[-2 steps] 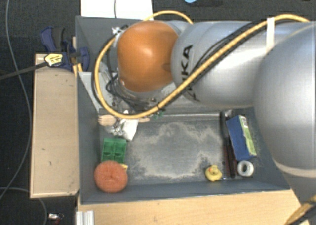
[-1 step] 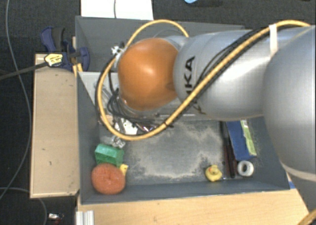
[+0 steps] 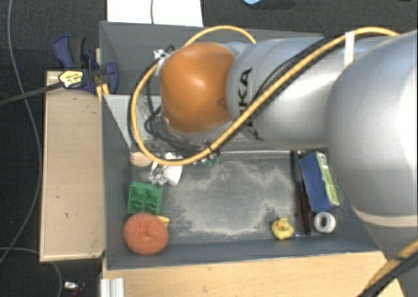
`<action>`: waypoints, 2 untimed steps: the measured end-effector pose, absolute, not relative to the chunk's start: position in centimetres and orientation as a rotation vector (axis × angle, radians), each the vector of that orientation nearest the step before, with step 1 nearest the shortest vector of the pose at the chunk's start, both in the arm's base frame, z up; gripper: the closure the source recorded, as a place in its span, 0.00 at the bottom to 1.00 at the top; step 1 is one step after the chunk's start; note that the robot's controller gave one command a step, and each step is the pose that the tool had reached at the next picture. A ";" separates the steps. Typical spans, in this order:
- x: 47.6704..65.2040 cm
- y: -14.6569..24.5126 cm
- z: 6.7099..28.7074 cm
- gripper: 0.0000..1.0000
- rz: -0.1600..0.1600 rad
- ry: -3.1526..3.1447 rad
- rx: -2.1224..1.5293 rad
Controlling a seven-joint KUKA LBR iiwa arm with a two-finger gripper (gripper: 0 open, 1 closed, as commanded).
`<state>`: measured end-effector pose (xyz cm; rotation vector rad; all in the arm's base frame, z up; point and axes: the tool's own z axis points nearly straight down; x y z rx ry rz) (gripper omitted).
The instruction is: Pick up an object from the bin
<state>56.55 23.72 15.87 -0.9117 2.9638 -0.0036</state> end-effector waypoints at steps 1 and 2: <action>57.6 23.3 15.1 0.00 -0.004 2.990 -0.816; 57.7 23.8 20.9 0.00 -0.004 2.966 -0.910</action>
Offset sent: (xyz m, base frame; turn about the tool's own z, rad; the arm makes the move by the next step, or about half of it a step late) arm 0.0239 0.0029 0.0791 0.0498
